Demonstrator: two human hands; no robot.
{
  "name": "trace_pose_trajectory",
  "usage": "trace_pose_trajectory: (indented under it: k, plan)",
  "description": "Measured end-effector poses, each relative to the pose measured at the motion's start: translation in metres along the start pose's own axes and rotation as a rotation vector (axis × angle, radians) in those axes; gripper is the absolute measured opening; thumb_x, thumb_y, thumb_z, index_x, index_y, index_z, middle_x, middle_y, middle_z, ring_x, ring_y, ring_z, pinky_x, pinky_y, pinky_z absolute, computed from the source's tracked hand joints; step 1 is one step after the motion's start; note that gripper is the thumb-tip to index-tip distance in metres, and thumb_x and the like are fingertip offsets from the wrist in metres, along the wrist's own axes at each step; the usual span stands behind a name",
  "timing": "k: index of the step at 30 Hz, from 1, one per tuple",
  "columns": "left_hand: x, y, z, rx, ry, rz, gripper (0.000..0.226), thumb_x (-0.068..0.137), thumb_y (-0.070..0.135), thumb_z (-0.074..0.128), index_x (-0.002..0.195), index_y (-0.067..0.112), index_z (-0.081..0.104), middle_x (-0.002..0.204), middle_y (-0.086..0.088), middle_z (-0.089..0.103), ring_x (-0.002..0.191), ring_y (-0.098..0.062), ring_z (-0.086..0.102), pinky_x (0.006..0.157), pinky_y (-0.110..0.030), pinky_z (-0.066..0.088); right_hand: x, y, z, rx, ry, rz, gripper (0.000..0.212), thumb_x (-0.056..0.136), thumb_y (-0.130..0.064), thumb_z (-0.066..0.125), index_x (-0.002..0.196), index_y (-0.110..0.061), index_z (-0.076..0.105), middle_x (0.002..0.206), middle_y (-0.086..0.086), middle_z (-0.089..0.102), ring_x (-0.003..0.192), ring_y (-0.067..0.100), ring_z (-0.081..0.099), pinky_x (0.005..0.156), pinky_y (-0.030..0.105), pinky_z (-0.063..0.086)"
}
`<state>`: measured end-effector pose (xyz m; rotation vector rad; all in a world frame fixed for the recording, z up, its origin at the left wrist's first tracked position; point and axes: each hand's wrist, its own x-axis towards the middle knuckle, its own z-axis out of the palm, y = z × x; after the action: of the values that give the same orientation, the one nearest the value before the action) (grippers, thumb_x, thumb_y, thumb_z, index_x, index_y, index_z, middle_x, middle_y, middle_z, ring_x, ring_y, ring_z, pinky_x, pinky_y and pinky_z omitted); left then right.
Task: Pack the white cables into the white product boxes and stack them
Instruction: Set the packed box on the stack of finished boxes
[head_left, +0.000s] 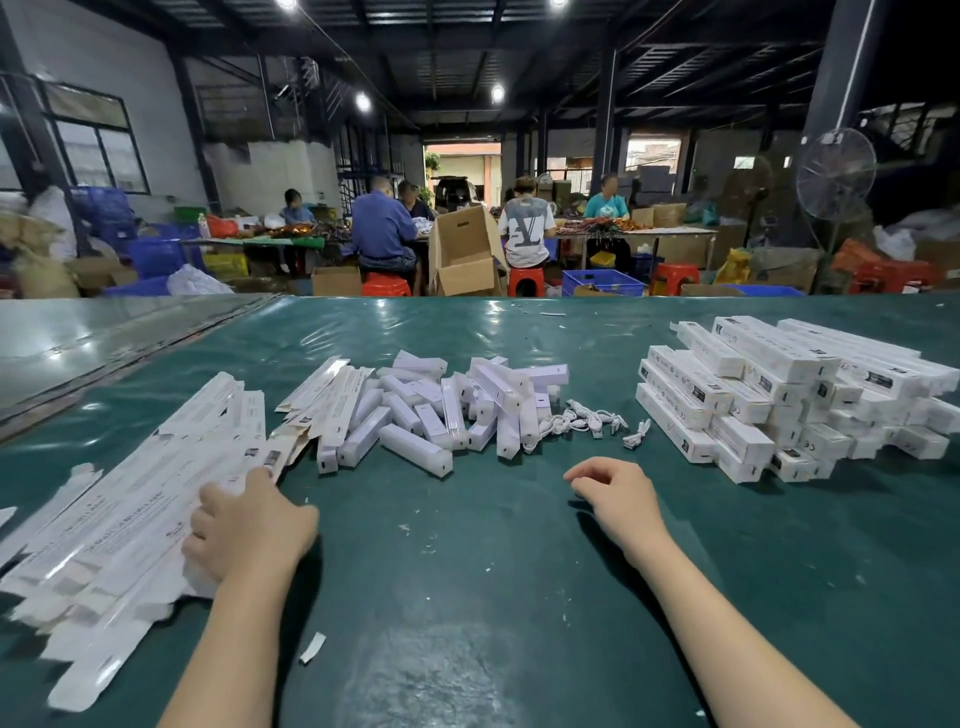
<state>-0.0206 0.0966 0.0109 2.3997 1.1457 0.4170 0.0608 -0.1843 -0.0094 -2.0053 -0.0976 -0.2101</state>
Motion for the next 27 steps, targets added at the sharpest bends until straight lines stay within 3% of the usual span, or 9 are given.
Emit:
trace_pose_trajectory:
  k: [3,7,11,15,17,19,21,23,27]
  plan:
    - [0.000,0.001,0.006,0.130,-0.085,0.032,0.046,0.082,0.020,0.054,0.127,0.019,0.046,0.133,-0.018,0.041,0.122,-0.036,0.035,0.097,-0.040,0.031,0.000,-0.001,0.002,-0.080,-0.036,-0.035,0.024,0.078,-0.002,0.057,0.068,-0.022,0.065,0.068,-0.011,0.061,0.071,0.008,0.055,0.058,0.012,0.036]
    - [0.001,0.006,0.007,0.095,-0.076,0.058,0.044,0.090,0.018,0.043,0.134,0.020,0.039,0.135,-0.015,0.039,0.121,-0.038,0.035,0.098,-0.043,0.028,-0.001,-0.001,0.002,-0.110,-0.043,-0.053,0.023,0.078,-0.002,0.056,0.069,-0.022,0.065,0.067,-0.009,0.062,0.067,0.006,0.054,0.055,0.007,0.035]
    - [0.003,0.010,0.007,-0.128,0.018,0.140,0.038,0.095,0.016,0.035,0.133,0.011,0.039,0.130,-0.019,0.043,0.111,-0.040,0.046,0.084,-0.040,0.035,-0.005,-0.004,0.003,-0.098,-0.039,-0.088,0.026,0.078,0.000,0.055,0.067,-0.022,0.063,0.064,-0.013,0.060,0.060,-0.003,0.052,0.054,0.004,0.037]
    - [-0.012,0.031,-0.005,-0.552,0.070,0.376,0.025,0.092,0.020,0.049,0.115,0.014,0.054,0.111,-0.006,0.061,0.098,-0.027,0.054,0.075,-0.032,0.037,-0.009,-0.007,0.008,0.058,-0.053,-0.123,0.026,0.081,-0.002,0.058,0.063,-0.021,0.063,0.058,-0.015,0.060,0.052,-0.004,0.054,0.051,0.003,0.038]
    - [-0.035,0.051,-0.008,-0.697,-0.073,0.509,0.021,0.085,0.010,0.056,0.103,0.019,0.057,0.101,-0.003,0.063,0.088,-0.022,0.056,0.069,-0.030,0.039,-0.010,-0.011,0.012,0.281,-0.154,-0.095,0.021,0.084,-0.008,0.062,0.069,-0.022,0.066,0.060,-0.012,0.062,0.054,-0.002,0.053,0.052,0.008,0.043]
    - [-0.064,0.067,-0.002,-0.714,-0.320,0.696,0.024,0.083,0.006,0.060,0.102,0.021,0.059,0.098,0.001,0.066,0.087,-0.016,0.059,0.073,-0.028,0.046,-0.013,-0.017,0.016,0.437,-0.288,-0.046,0.006,0.086,-0.019,0.063,0.080,-0.020,0.065,0.067,-0.004,0.063,0.053,0.003,0.053,0.050,0.015,0.042]
    - [-0.089,0.075,0.011,-0.604,-0.444,0.879,0.027,0.084,0.011,0.059,0.107,0.025,0.061,0.093,0.008,0.068,0.085,-0.008,0.061,0.077,-0.022,0.047,-0.015,-0.020,0.020,0.459,-0.340,-0.037,0.025,0.080,-0.035,0.068,0.081,-0.012,0.062,0.064,0.006,0.058,0.044,0.008,0.047,0.043,0.017,0.038]
    - [-0.098,0.076,0.020,-0.488,-0.439,0.971,0.032,0.087,0.019,0.054,0.113,0.036,0.058,0.091,0.010,0.068,0.081,-0.008,0.060,0.076,-0.023,0.047,-0.017,-0.022,0.021,0.407,-0.309,-0.030,0.043,0.072,-0.047,0.071,0.083,-0.007,0.059,0.060,0.012,0.054,0.037,0.008,0.042,0.038,0.018,0.034]
    - [-0.091,0.072,0.018,-0.465,-0.567,0.966,0.033,0.090,0.040,0.042,0.110,0.066,0.040,0.114,0.012,0.064,0.105,-0.008,0.057,0.094,-0.027,0.042,-0.015,-0.021,0.018,0.400,-0.331,0.019,0.023,0.085,-0.032,0.061,0.084,-0.010,0.054,0.045,-0.003,0.055,0.030,0.007,0.039,0.033,0.017,0.028]
